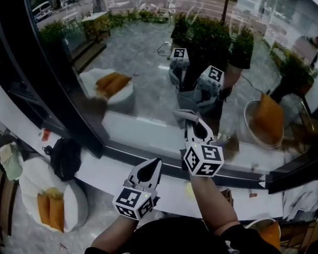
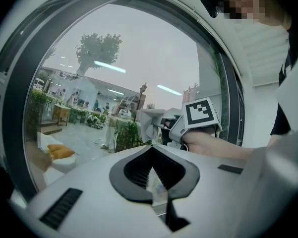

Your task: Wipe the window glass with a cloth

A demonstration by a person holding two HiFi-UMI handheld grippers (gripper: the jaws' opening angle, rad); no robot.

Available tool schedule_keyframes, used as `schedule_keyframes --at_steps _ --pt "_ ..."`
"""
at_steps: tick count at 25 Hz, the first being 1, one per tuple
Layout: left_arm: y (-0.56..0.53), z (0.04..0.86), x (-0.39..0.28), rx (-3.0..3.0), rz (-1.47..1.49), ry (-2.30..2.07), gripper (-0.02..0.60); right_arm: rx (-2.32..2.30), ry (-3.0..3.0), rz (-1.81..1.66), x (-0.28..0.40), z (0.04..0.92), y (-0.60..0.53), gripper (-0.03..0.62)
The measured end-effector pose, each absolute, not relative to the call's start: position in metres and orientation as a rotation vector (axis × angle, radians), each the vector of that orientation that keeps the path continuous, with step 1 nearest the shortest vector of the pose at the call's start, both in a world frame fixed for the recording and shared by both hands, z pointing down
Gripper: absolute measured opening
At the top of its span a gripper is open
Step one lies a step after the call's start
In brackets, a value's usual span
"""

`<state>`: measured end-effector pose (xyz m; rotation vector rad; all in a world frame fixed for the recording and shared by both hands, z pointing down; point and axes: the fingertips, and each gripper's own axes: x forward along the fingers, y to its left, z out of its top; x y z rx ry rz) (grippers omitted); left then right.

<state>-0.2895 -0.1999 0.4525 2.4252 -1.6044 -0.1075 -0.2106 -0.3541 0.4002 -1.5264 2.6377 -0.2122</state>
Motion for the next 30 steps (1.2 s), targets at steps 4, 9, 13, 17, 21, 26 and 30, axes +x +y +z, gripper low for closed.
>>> schedule_keyframes --at_steps 4,9,13,17,21,26,30 --pt "-0.200 0.456 -0.285 2.444 -0.110 -1.580 0.008 -1.522 2.645 -0.214 -0.213 0.400 -0.353 0.041" --pt "-0.199 0.454 -0.284 2.439 -0.107 -1.582 0.008 -1.522 2.647 -0.214 -0.213 0.400 -0.353 0.041" --pt "-0.196 0.457 -0.284 2.446 -0.097 -1.571 0.008 -1.527 2.640 -0.217 -0.212 0.400 -0.355 0.041" --pt "-0.192 0.459 -0.287 2.453 -0.089 -1.570 0.008 -1.532 2.633 -0.215 -0.213 0.400 -0.354 0.041" --pt "-0.191 0.459 -0.286 2.460 -0.090 -1.564 0.008 -1.531 2.641 -0.214 -0.215 0.401 -0.353 0.041" --pt "-0.192 0.456 -0.284 2.485 -0.083 -1.556 0.008 -1.501 2.678 -0.184 -0.223 0.397 -0.345 0.041" --pt "-0.196 0.451 -0.282 2.474 -0.114 -1.550 0.008 -1.469 2.699 -0.158 -0.230 0.391 -0.339 0.041"
